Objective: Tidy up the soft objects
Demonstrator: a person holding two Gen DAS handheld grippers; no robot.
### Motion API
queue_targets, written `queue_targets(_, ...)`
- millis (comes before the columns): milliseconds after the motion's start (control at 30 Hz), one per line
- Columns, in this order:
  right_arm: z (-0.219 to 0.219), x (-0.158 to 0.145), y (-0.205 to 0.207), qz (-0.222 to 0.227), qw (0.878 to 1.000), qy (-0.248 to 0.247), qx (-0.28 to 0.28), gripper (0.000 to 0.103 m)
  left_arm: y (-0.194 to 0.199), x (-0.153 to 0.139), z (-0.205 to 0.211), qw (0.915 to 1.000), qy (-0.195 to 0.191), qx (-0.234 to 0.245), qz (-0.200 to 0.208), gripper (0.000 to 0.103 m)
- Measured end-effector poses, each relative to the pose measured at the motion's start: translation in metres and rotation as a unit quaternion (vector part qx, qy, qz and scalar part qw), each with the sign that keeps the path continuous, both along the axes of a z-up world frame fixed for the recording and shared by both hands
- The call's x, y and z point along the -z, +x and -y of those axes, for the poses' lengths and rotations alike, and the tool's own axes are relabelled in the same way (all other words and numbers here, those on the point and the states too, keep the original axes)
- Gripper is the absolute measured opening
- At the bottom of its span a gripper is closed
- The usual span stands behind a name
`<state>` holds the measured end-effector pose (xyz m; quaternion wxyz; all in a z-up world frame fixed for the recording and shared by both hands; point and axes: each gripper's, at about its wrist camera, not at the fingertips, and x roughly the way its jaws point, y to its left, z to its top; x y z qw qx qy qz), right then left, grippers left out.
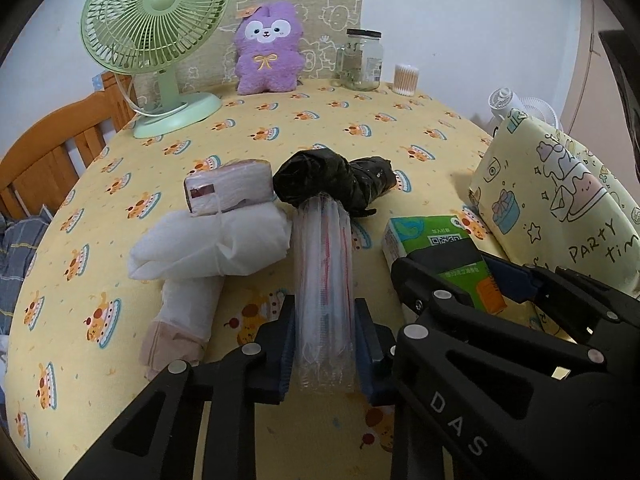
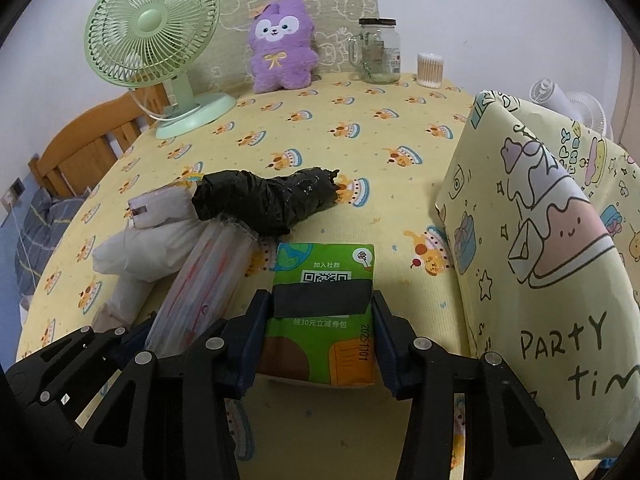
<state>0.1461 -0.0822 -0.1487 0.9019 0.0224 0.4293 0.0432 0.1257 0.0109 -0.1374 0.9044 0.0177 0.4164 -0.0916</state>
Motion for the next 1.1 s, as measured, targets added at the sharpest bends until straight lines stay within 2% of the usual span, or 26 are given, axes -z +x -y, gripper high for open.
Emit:
queue_targets(700,0.002,-0.03,-0.039,0.04,0.999,0.014,-0.005,0.052,-0.04,-0.028,0.004,0.9991,-0.003,-0.009,0.04,0.025)
queue_targets(1100,0.001,-0.066,-0.059,0.08,0.997,0.008,-0.004,0.052,-0.059,-0.06,0.004,0.9971,-0.009,-0.015,0.074,0.025)
